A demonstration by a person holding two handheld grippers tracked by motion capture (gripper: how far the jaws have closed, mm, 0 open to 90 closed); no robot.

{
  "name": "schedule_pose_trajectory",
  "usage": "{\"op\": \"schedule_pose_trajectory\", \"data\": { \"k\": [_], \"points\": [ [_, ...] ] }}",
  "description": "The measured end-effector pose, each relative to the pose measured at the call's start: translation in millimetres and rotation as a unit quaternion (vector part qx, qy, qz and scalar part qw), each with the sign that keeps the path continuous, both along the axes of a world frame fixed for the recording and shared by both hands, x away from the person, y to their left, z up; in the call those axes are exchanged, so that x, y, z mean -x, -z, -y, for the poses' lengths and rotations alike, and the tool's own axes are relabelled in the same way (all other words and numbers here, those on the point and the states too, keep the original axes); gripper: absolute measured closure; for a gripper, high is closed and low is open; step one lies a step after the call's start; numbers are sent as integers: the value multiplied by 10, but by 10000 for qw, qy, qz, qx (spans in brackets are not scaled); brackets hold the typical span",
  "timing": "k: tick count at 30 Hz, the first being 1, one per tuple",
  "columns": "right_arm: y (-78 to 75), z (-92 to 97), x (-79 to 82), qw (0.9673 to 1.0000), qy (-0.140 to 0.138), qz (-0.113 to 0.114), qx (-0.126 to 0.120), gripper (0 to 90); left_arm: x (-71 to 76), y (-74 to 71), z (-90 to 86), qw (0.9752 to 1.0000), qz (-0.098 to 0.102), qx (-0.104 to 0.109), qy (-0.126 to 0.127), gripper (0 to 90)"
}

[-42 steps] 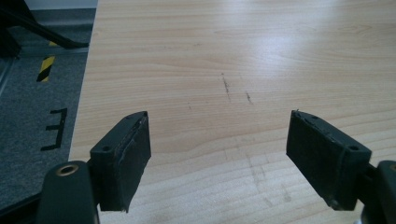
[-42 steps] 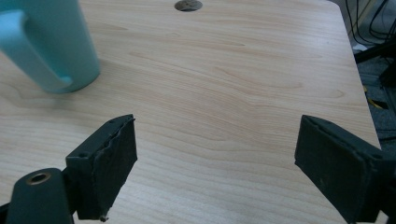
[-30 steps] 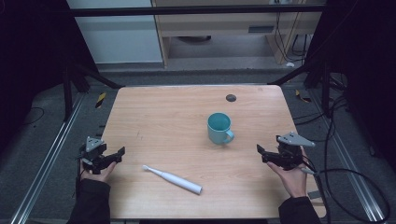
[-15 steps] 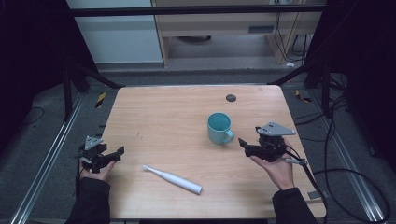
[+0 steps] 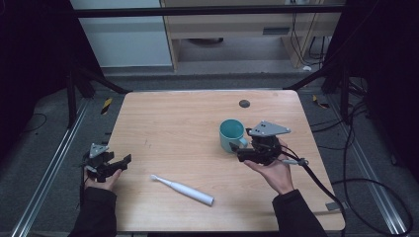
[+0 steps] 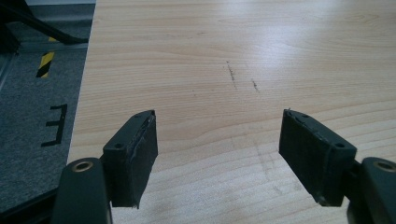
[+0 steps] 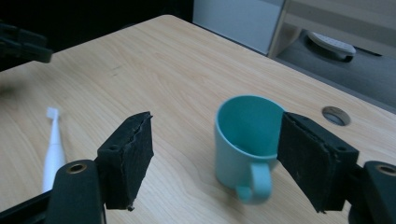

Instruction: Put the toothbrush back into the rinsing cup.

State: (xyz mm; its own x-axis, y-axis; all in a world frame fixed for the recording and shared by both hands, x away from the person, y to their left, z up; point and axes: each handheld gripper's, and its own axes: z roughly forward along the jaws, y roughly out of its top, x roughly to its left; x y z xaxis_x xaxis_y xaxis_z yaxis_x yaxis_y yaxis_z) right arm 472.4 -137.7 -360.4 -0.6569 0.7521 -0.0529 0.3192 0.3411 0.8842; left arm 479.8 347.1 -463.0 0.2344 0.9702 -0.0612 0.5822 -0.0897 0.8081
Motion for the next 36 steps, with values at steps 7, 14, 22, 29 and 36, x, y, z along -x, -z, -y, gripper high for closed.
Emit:
{"op": "schedule_pose_trajectory", "data": {
  "k": [7, 14, 22, 29, 36],
  "points": [
    [-36, -262, 16, 9994, -309, -72, 136, 303, 0, 1, -2, 10000, 3, -20, 13, 280],
    [-16, -502, 32, 9976, -556, -243, 341, 331, 1, -3, -9, 10000, 11, -56, 11, 281],
    [99, -625, 22, 9956, -727, -478, 351, 368, -2, -14, 2, 9999, 16, -68, 83, 287],
    [43, -680, 9, 9948, -791, -372, 518, 377, -10, -9, 11, 9999, 17, -80, 116, 288],
    [-60, -880, 18, 9915, -1061, -456, 592, 376, -12, -5, 15, 9999, 4, -106, 132, 288]
  ]
}}
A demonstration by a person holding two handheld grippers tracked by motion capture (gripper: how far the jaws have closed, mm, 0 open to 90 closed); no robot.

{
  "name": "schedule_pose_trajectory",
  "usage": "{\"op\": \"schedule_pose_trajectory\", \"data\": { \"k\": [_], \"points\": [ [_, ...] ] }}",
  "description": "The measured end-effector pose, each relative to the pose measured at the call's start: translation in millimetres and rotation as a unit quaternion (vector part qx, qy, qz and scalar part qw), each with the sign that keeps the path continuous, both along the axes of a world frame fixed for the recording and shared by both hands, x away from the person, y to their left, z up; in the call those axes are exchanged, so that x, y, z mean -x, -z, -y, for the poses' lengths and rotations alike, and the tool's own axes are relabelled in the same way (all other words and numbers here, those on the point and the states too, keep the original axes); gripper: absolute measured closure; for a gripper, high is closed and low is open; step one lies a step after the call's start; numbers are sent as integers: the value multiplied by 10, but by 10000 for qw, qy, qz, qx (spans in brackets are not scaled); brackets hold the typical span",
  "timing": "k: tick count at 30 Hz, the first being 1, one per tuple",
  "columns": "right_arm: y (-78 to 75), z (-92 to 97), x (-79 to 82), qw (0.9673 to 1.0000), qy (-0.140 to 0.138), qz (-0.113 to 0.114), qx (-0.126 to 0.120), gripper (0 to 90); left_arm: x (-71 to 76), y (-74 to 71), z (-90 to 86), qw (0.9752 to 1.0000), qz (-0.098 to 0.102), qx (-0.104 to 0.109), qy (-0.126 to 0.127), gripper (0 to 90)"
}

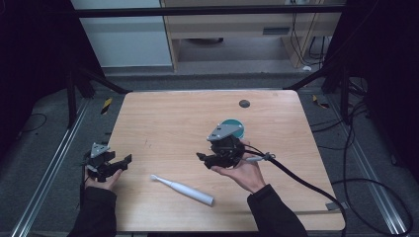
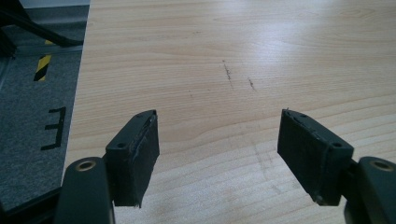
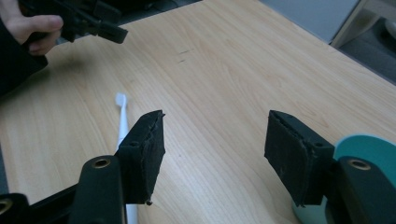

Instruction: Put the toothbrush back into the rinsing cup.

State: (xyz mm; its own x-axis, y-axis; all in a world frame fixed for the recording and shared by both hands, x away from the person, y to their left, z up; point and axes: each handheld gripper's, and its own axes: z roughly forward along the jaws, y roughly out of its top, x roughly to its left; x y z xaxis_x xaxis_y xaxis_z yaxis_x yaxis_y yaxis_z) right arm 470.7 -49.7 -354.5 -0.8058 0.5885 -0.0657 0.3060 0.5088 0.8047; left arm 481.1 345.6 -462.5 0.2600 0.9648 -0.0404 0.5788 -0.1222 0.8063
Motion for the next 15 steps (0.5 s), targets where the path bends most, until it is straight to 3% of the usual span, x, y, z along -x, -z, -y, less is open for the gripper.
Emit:
{"op": "schedule_pose_trajectory", "data": {
  "k": [11, 15],
  "points": [
    [132, -267, 10, 9988, -293, -365, 175, 395, -4, 7, 7, 10000, -9, -40, 6, 288],
    [223, -321, 28, 9976, -355, -450, 383, 404, -5, 7, 7, 10000, -13, -49, 2, 288]
  ]
}}
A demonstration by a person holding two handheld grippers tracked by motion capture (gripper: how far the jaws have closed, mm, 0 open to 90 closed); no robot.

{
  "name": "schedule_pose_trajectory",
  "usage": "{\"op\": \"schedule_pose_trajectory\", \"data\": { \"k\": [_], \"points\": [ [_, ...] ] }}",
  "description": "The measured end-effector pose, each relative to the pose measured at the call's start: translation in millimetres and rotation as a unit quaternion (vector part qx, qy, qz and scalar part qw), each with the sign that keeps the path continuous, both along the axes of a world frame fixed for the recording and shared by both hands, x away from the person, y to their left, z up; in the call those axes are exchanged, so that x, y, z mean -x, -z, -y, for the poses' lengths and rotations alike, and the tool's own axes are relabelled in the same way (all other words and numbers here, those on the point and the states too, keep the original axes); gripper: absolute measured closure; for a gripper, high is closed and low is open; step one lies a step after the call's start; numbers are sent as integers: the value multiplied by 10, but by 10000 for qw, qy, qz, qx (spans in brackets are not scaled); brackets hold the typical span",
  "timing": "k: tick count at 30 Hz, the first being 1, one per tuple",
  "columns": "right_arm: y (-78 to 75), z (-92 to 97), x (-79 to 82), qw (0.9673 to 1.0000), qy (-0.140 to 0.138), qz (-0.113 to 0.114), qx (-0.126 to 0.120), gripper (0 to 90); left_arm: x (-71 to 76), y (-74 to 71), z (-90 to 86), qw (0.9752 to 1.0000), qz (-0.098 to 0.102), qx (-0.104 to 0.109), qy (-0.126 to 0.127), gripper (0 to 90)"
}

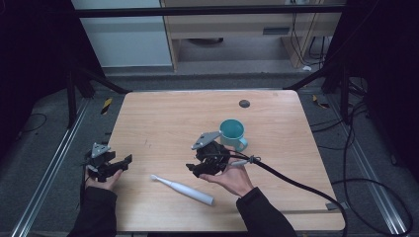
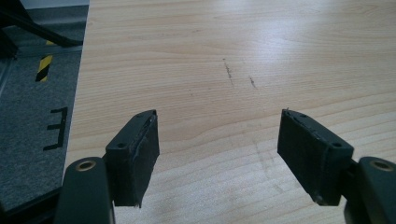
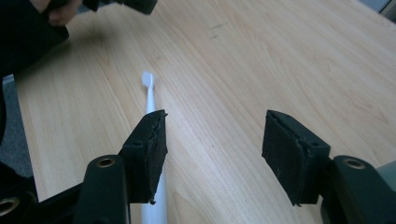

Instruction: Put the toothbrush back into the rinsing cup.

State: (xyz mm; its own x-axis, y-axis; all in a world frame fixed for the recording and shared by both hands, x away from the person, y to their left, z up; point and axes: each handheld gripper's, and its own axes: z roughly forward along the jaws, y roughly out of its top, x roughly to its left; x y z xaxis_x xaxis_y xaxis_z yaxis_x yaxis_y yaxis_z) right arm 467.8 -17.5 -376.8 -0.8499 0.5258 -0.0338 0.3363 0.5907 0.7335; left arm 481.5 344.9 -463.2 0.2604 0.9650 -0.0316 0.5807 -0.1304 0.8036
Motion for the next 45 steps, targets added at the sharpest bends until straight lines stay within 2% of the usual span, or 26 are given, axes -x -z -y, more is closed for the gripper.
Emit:
{"op": "schedule_pose_trajectory", "data": {
  "k": [12, 29, 45],
  "points": [
    [219, -131, 55, 9990, -156, -292, 296, 433, 0, -2, 3, 10000, 10, 0, 11, 288],
    [433, -241, 108, 9960, -262, -587, 614, 461, -5, -8, -3, 10000, 19, 15, -3, 288],
    [708, -356, 152, 9883, -419, -969, 1097, 516, -7, -6, -4, 10000, 17, 16, -2, 289]
  ]
}}
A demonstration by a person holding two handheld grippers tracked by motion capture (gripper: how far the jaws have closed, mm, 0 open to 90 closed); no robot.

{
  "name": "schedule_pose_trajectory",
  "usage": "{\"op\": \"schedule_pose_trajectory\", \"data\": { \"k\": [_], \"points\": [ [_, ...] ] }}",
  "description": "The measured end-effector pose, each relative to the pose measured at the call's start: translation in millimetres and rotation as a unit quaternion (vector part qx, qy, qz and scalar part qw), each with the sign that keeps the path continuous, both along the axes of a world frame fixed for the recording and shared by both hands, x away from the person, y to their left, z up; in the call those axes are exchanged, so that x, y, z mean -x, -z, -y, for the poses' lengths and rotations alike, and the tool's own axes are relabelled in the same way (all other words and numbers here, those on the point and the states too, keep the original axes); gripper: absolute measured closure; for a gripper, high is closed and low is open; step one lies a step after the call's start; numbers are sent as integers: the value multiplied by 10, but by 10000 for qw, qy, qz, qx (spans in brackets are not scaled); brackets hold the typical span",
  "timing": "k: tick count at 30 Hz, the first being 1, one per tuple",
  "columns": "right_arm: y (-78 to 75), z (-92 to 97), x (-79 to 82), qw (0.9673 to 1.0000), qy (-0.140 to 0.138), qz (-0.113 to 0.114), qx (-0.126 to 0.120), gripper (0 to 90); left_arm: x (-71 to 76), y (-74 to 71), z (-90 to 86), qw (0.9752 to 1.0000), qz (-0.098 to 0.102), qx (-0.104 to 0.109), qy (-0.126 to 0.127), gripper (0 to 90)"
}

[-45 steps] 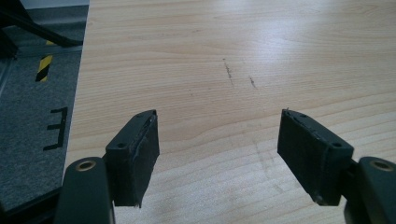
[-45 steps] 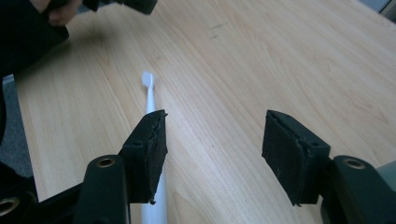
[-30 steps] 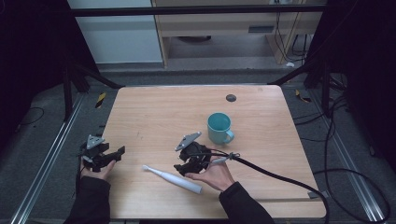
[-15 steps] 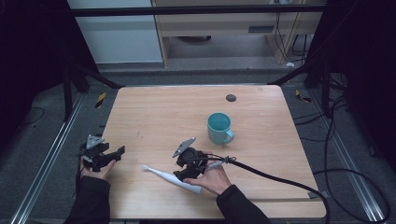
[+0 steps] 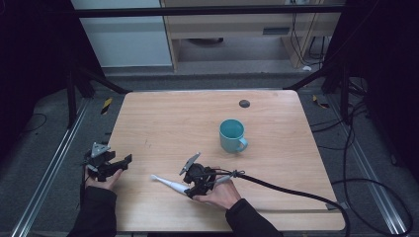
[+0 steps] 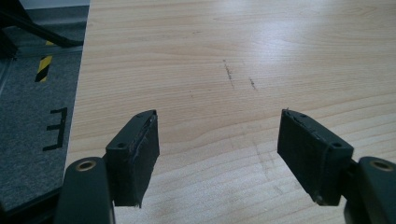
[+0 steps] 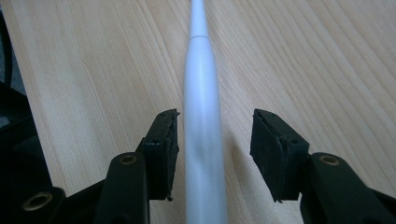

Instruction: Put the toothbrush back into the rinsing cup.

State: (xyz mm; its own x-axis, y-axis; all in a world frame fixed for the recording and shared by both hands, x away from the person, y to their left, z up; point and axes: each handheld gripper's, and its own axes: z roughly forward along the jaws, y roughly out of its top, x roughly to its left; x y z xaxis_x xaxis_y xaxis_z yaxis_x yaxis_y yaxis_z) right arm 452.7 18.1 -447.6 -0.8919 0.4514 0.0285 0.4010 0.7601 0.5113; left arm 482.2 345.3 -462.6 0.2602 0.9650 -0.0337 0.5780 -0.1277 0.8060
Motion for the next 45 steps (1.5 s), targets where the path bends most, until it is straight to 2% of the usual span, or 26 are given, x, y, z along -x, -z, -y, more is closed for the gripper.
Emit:
{"op": "schedule_pose_trajectory", "data": {
  "k": [16, 27, 45],
  "points": [
    [187, -58, 8, 9989, -114, -248, 387, 570, -1, 2, 1, 10000, -7, -16, 3, 288],
    [239, -70, -7, 9975, -129, -326, 621, 629, -2, 2, -1, 10000, -5, -12, -3, 290],
    [232, -67, -27, 9965, -83, -443, 697, 661, -4, 1, -6, 10000, -11, -20, -16, 291]
  ]
}}
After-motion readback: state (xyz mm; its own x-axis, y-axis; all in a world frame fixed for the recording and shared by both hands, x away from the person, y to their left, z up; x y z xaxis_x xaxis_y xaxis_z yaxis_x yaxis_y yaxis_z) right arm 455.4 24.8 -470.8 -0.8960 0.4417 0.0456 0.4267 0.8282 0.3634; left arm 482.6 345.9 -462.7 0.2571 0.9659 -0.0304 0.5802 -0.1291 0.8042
